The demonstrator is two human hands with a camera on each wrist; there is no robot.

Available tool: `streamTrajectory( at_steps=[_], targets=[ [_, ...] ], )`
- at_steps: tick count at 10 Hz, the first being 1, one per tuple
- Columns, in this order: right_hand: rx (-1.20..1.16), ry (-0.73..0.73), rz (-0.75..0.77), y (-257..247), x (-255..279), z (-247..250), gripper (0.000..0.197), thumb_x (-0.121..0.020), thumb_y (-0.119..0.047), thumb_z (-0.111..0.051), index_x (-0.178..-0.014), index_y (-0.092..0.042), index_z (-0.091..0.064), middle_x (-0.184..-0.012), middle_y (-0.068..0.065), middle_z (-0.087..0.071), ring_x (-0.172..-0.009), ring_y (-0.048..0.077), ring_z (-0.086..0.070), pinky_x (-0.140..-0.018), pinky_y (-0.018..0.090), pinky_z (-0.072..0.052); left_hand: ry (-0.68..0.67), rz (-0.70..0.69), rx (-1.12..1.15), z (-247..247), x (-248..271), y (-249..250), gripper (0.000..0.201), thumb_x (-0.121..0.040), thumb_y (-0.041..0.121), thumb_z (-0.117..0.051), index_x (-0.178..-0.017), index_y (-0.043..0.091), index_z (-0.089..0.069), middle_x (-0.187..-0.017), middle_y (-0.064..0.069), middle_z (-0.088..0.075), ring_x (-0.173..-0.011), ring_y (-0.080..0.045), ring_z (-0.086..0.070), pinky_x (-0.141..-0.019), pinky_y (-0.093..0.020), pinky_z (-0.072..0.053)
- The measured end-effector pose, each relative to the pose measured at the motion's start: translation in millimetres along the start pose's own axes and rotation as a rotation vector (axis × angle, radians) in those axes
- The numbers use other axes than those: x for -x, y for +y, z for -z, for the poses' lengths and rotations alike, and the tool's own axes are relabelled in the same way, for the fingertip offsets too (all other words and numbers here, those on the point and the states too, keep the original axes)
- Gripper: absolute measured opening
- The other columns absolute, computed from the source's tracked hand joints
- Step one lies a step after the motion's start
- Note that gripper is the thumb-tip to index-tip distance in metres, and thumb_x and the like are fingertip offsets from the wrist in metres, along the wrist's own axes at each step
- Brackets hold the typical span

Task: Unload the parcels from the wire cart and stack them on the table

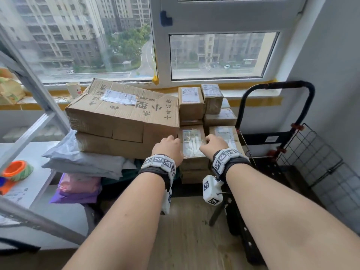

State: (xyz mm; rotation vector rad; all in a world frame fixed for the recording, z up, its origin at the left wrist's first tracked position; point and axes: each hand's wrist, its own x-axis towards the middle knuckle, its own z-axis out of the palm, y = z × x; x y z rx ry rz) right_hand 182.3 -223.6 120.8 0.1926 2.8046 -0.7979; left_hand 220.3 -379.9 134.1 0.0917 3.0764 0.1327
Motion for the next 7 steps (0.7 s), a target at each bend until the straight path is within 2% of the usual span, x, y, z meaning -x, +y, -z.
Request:
streamTrajectory(
  at_steps=[1, 2, 3, 5, 6, 7],
  targets=[
    [0.048, 0.004, 0.034, 30.0, 17.5, 9.0, 0.050, -0.082, -0.033, -0.056, -0.130, -0.018, -0.052, -0.131, 0.009, -0.054, -0.112, 0.029, -0.055, -0.092, 0.038, -0.049, -0.146, 0.044, -0.048, -3.7, 15.9, 24.0, 0.041, -0.093, 0.036, -0.046, -0.129, 0.017, -0.051, -0.131, -0.003, -0.046, -0.115, -0.026, -0.049, -0.089, -0.041, -0.047],
    [0.105, -0.001, 0.036, 47.2, 32.1, 14.5, 0.051, -0.079, -0.031, -0.057, -0.129, -0.020, -0.052, -0.130, 0.008, -0.055, -0.114, 0.029, -0.053, -0.091, 0.038, -0.049, -0.165, 0.062, -0.088, -8.7, 27.8, 39.9, 0.046, -0.092, 0.040, -0.048, -0.132, 0.017, -0.049, -0.134, -0.003, -0.046, -0.117, -0.025, -0.049, -0.090, -0.040, -0.046],
    [0.143, -0.029, 0.070, 63.7, 46.5, 19.5, 0.052, -0.080, -0.029, -0.056, -0.130, -0.020, -0.051, -0.130, 0.008, -0.053, -0.116, 0.028, -0.051, -0.092, 0.038, -0.048, -0.174, 0.099, -0.122, -10.6, 41.3, 56.0, 0.050, -0.091, 0.043, -0.049, -0.134, 0.018, -0.047, -0.137, -0.003, -0.045, -0.120, -0.025, -0.047, -0.093, -0.040, -0.044],
    [0.189, -0.090, 0.093, 72.8, 66.2, 26.2, 0.055, -0.081, -0.029, -0.060, -0.134, -0.019, -0.050, -0.130, 0.007, -0.056, -0.110, 0.025, -0.058, -0.082, 0.030, -0.048, -0.183, 0.148, -0.113, -1.2, 52.2, 71.8, 0.045, -0.090, 0.038, -0.053, -0.131, 0.019, -0.049, -0.133, -0.003, -0.045, -0.119, -0.025, -0.047, -0.093, -0.041, -0.040],
    [0.243, -0.124, 0.116, 62.7, 71.9, 32.3, 0.056, -0.081, -0.031, -0.060, -0.134, -0.019, -0.049, -0.131, 0.005, -0.056, -0.110, 0.024, -0.058, -0.080, 0.028, -0.048, -0.161, 0.164, -0.083, 17.2, 52.4, 65.9, 0.042, -0.089, 0.034, -0.053, -0.129, 0.018, -0.050, -0.132, -0.003, -0.045, -0.118, -0.026, -0.046, -0.093, -0.042, -0.040],
    [0.241, -0.085, 0.170, 42.8, 70.6, 45.1, 0.060, -0.080, -0.036, -0.060, -0.137, -0.020, -0.045, -0.131, 0.005, -0.055, -0.109, 0.024, -0.059, -0.085, 0.031, -0.052, -0.089, 0.156, -0.091, 38.3, 50.4, 56.2, 0.041, -0.088, 0.035, -0.055, -0.125, 0.017, -0.050, -0.129, -0.004, -0.047, -0.117, -0.027, -0.048, -0.094, -0.042, -0.040]
  ],
)
